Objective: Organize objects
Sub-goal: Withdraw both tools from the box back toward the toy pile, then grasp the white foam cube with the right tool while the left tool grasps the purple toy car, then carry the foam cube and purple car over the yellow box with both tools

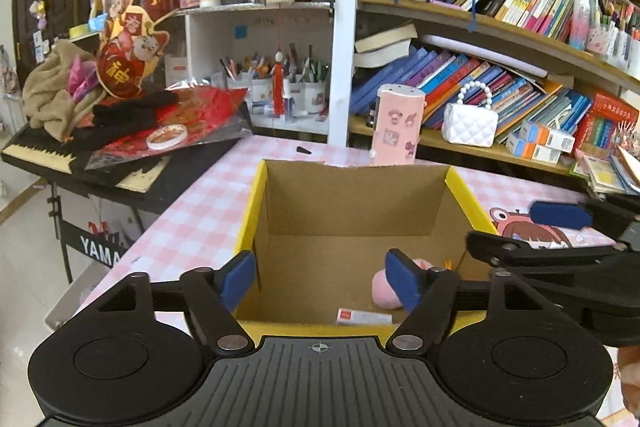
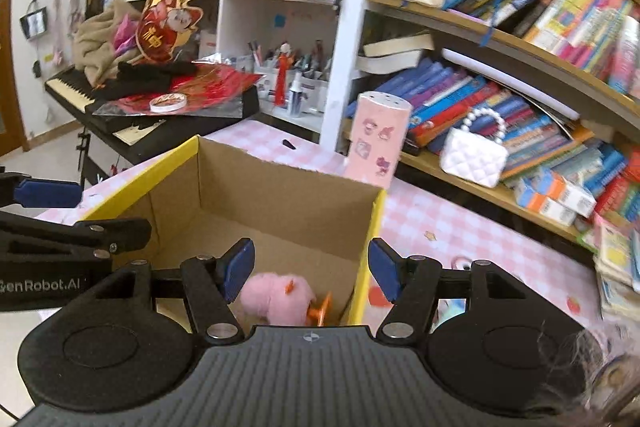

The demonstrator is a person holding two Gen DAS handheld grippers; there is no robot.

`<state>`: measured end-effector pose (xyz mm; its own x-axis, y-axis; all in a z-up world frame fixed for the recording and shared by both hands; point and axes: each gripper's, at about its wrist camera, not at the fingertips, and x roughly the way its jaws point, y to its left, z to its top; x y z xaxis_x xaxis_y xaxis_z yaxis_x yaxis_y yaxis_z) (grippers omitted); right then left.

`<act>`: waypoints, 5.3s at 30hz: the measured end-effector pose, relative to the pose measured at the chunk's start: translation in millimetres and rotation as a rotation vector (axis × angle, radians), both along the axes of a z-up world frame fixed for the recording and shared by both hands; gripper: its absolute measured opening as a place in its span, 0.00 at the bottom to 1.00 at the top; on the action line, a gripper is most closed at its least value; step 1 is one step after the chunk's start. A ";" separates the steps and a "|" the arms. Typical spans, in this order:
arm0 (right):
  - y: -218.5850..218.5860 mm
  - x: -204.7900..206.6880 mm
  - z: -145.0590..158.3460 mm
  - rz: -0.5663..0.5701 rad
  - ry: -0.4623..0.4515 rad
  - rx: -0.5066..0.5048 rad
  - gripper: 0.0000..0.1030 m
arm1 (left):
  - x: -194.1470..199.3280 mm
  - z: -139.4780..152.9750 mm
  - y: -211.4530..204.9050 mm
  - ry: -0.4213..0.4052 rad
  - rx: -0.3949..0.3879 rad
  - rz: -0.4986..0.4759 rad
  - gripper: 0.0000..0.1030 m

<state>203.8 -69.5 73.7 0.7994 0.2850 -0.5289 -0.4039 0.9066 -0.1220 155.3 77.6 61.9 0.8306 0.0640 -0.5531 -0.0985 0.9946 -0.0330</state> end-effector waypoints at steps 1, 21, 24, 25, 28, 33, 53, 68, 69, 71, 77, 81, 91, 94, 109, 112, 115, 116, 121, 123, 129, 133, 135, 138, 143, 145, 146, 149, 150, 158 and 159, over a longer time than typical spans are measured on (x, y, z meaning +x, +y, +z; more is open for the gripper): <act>-2.7 -8.2 -0.2 -0.015 0.005 0.009 0.59 | -6.7 -0.3 0.0 -0.002 -0.001 0.002 0.76; -35.2 -137.5 -48.6 -0.271 0.106 0.027 0.65 | -105.2 -37.6 -15.5 0.089 -0.017 -0.035 0.82; -39.3 -152.4 -53.4 -0.304 0.113 0.036 0.66 | -114.9 -39.7 -20.1 0.094 -0.012 -0.045 0.82; -40.2 -158.1 -55.0 -0.312 0.115 0.038 0.66 | -118.1 -40.8 -21.5 0.095 -0.009 -0.049 0.82; -42.8 -172.7 -58.4 -0.329 0.108 0.035 0.67 | -127.3 -43.2 -25.8 0.100 -0.007 -0.058 0.82; -47.9 -188.6 -59.7 -0.348 0.086 0.018 0.69 | -142.2 -47.3 -37.8 0.098 0.002 -0.079 0.82; -104.4 -239.4 -71.0 -0.605 0.132 0.044 0.71 | -162.7 -62.5 -96.4 0.142 -0.004 -0.327 0.82; -152.1 -227.4 -74.9 -0.706 0.161 0.034 0.76 | -134.6 -66.4 -151.3 0.168 -0.005 -0.440 0.83; -155.4 -224.7 -74.8 -0.707 0.162 0.036 0.76 | -132.5 -65.9 -154.6 0.165 -0.003 -0.442 0.83; -162.6 -218.1 -74.9 -0.706 0.165 0.038 0.76 | -127.5 -64.9 -159.8 0.163 -0.003 -0.440 0.83; -178.5 -196.4 -78.2 -0.679 0.189 0.044 0.77 | -109.2 -68.3 -170.5 0.183 -0.015 -0.398 0.83; -188.9 -181.3 -80.0 -0.660 0.199 0.045 0.77 | -96.9 -70.4 -179.3 0.191 -0.017 -0.373 0.83; -218.1 -133.7 -82.7 -0.584 0.209 0.062 0.77 | -58.4 -75.3 -203.1 0.205 -0.059 -0.304 0.83; -230.7 -119.4 -82.8 -0.556 0.219 0.099 0.77 | -46.2 -75.1 -208.2 0.216 -0.079 -0.288 0.83; -253.7 -46.0 -103.5 -0.394 0.248 0.075 0.70 | 6.5 -80.7 -230.7 0.227 -0.029 -0.146 0.82; -256.7 -32.8 -108.7 -0.379 0.256 0.075 0.70 | 16.4 -81.4 -234.4 0.230 -0.021 -0.133 0.82; -257.9 -19.5 -113.6 -0.365 0.259 0.073 0.70 | 25.5 -81.7 -237.1 0.235 -0.018 -0.125 0.82; -258.1 -15.0 -115.2 -0.357 0.261 0.075 0.70 | 28.0 -81.8 -237.9 0.237 -0.018 -0.121 0.82; -251.5 2.0 -122.2 -0.286 0.261 0.065 0.70 | 39.5 -84.4 -239.6 0.254 -0.031 -0.104 0.82; -248.1 6.4 -125.4 -0.260 0.261 0.051 0.70 | 44.0 -87.0 -240.5 0.263 -0.040 -0.102 0.82; -246.8 16.1 -133.0 -0.233 0.289 0.048 0.62 | 62.1 -99.1 -241.1 0.297 -0.074 -0.080 0.77; -248.1 16.6 -133.0 -0.206 0.281 0.040 0.57 | 74.4 -108.2 -246.2 0.320 -0.083 -0.086 0.72; -248.3 16.1 -132.1 -0.199 0.283 0.034 0.55 | 78.1 -112.4 -248.7 0.327 -0.081 -0.084 0.67; -249.4 14.2 -129.8 -0.207 0.292 0.035 0.54 | 80.2 -116.9 -253.1 0.320 -0.041 -0.079 0.51; -254.1 7.8 -125.7 -0.249 0.317 0.056 0.54 | 77.8 -115.3 -247.9 0.303 -0.031 -0.086 0.40; -255.6 3.0 -123.1 -0.261 0.322 0.062 0.54 | 71.8 -110.5 -240.5 0.295 -0.066 -0.079 0.40; -256.2 0.7 -121.7 -0.264 0.323 0.064 0.54 | 66.4 -106.2 -237.0 0.279 -0.075 -0.075 0.40; -255.8 -8.0 -118.4 -0.271 0.333 0.069 0.54 | 46.5 -92.9 -227.2 0.238 -0.093 -0.079 0.40; -255.1 -10.7 -117.5 -0.270 0.340 0.070 0.54 | 39.4 -89.3 -223.4 0.230 -0.102 -0.077 0.40; -230.1 -33.4 -107.0 -0.219 0.374 0.082 0.54 | -12.2 -75.2 -184.4 0.206 -0.201 0.009 0.40; -224.3 -35.9 -105.3 -0.204 0.370 0.079 0.54 | -16.0 -74.0 -179.9 0.202 -0.204 0.015 0.40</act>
<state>167.9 -293.8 -31.6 0.6038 0.1924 -0.7735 -0.2191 0.9731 0.0709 139.3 -102.3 -12.0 0.7018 -0.0540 -0.7104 -0.1381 0.9679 -0.2100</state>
